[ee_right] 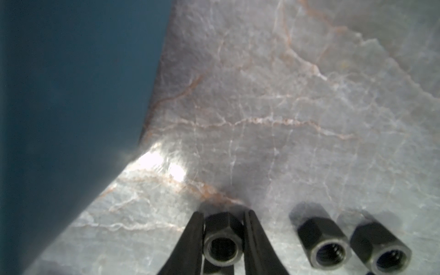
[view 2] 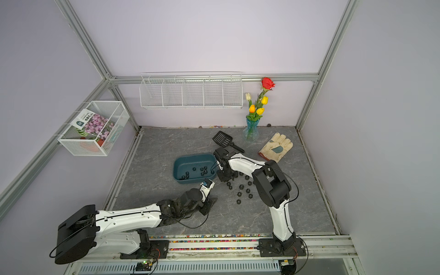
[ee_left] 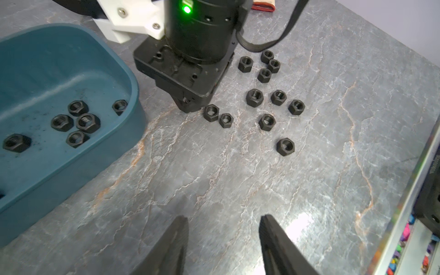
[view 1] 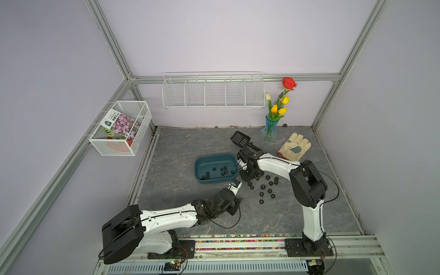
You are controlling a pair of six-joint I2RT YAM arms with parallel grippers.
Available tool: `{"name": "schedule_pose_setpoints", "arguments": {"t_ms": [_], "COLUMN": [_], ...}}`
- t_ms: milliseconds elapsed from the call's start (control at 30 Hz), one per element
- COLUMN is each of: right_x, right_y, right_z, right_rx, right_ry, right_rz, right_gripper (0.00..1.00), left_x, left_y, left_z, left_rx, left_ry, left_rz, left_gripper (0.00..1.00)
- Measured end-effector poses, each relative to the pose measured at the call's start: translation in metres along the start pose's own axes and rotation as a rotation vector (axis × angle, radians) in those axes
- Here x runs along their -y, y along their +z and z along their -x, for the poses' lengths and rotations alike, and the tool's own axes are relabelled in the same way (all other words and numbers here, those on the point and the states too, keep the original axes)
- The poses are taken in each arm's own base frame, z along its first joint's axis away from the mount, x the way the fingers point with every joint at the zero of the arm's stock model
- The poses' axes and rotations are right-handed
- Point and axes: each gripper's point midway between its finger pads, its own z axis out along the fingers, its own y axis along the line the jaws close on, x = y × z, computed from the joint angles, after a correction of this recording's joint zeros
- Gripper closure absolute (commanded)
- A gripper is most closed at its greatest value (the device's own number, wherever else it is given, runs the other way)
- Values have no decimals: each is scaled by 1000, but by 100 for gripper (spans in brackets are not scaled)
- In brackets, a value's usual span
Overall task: Put the nuts on the desktop into the storage box
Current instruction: Place the nut in the storage box.
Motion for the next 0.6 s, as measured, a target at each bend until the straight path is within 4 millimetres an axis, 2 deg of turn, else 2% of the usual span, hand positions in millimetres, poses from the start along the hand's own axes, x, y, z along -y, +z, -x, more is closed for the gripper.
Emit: {"name": "schedule_pose_setpoints", "arguments": {"t_ms": [67, 167, 433, 600], "right_x": [0, -1, -17, -34], "right_y": [-7, -27, -104, -124], "right_z": [0, 10, 55, 76], "right_rx": [0, 37, 221, 261], "right_ry": [0, -1, -25, -56], "right_rz": [0, 6, 49, 103], "right_gripper": [85, 85, 84, 84], "left_x": [-3, -10, -27, -47], "left_y": [-3, -8, -22, -32], "left_z": [4, 13, 28, 33], "left_rx": [17, 52, 116, 151], "left_ry": [-7, -20, -33, -62], "left_rz": [17, 52, 138, 190], "left_gripper": [46, 46, 46, 45]}}
